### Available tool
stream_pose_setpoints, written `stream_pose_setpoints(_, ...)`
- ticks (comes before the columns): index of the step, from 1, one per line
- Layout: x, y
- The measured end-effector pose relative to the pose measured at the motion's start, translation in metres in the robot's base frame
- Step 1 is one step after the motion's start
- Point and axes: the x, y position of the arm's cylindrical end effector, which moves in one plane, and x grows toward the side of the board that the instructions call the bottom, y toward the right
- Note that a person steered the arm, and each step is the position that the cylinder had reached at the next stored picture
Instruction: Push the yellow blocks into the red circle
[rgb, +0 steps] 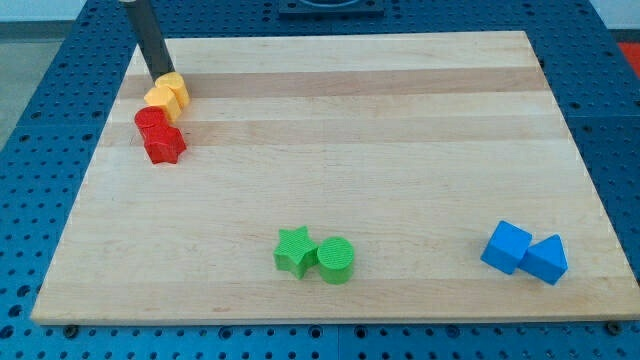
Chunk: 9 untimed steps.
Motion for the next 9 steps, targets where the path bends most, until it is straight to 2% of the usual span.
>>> stream_pose_setpoints(2, 0.017, 0.0)
stream_pose_setpoints(4, -0.018, 0.019)
stream_pose_setpoints(5, -0.019, 0.047)
stream_pose_setpoints(6, -0.019, 0.047)
stream_pose_setpoints(8, 0.026, 0.018)
stream_pose_setpoints(9, 0.034, 0.009)
